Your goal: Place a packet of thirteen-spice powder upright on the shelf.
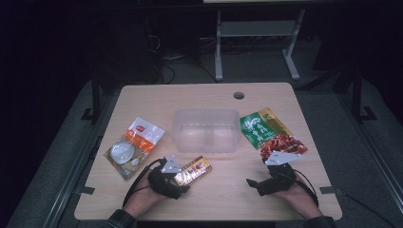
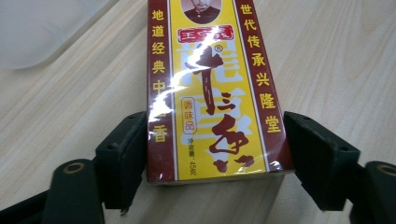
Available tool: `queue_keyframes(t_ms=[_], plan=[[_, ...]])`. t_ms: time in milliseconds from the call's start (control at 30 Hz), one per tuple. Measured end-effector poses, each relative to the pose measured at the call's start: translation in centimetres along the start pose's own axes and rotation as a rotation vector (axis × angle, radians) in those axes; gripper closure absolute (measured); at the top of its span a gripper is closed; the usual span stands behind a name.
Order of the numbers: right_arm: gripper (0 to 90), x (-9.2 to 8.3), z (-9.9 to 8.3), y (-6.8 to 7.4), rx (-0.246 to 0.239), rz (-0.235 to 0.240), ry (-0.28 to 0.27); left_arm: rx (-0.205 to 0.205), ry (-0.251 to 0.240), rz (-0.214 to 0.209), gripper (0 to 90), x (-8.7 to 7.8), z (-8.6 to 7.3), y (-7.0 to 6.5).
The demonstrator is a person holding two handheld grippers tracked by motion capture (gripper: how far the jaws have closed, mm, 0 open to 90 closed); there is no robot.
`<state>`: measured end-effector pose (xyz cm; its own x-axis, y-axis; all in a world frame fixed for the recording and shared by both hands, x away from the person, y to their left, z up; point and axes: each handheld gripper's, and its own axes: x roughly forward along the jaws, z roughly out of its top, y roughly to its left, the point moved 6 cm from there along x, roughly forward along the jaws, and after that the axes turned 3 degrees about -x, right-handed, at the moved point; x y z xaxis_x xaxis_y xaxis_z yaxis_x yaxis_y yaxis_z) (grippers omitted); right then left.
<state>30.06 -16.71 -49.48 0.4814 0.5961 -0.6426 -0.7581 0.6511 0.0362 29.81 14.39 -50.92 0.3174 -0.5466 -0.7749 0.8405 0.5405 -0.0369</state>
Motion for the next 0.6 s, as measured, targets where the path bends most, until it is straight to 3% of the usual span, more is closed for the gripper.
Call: queue_keyframes(t_ms=[467,600], plan=[[0.6,-0.27,0.19,0.21,0.002,0.016,-0.001,-0.002,0.02,-0.012,31.8,-0.18,0.07,0.22],[0.7,-0.74,0.48,0.6,-0.011,0.057,-0.01,-0.041,0.016,-0.043,31.9,-0.38,0.19,0.47]])
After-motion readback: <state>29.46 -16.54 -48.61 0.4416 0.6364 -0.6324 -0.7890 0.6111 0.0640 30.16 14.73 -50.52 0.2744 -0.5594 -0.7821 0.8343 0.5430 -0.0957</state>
